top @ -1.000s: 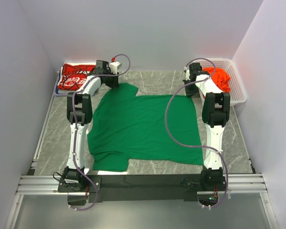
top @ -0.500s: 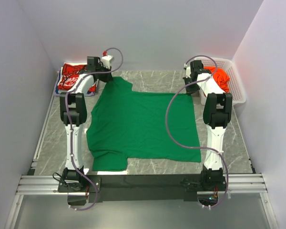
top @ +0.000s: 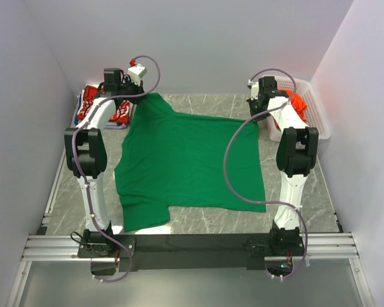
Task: Fold and stack the t-shirts
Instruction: Fold the tshirt
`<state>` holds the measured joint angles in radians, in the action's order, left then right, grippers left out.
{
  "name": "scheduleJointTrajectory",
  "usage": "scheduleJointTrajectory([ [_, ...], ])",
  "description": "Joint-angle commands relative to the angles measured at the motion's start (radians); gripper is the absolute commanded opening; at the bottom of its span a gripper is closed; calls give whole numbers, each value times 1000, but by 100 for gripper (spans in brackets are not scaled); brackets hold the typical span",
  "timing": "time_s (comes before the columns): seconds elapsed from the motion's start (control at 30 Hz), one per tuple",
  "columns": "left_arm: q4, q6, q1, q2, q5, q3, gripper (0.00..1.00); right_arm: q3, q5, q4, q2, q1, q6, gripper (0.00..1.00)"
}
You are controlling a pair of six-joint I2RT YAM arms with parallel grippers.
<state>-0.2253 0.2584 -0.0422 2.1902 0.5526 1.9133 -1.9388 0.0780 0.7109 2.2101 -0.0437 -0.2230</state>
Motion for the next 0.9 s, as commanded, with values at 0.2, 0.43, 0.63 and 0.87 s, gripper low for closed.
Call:
scheduleJointTrajectory([
  [0.2, 26, 130, 21, -251, 21, -226, 0, 123, 48, -27, -240, -2, -64, 0],
  [0.43, 38, 143, 21, -363, 23, -384, 0, 205, 91, -4, -270, -2, -79, 0],
  [0.63, 57, 171, 21, -472, 18, -549, 0, 262, 103, -8, -296, -2, -90, 0],
  [0.87, 49, 188, 21, -609, 0, -700, 0, 363, 112, -24, -366, -2, -116, 0],
])
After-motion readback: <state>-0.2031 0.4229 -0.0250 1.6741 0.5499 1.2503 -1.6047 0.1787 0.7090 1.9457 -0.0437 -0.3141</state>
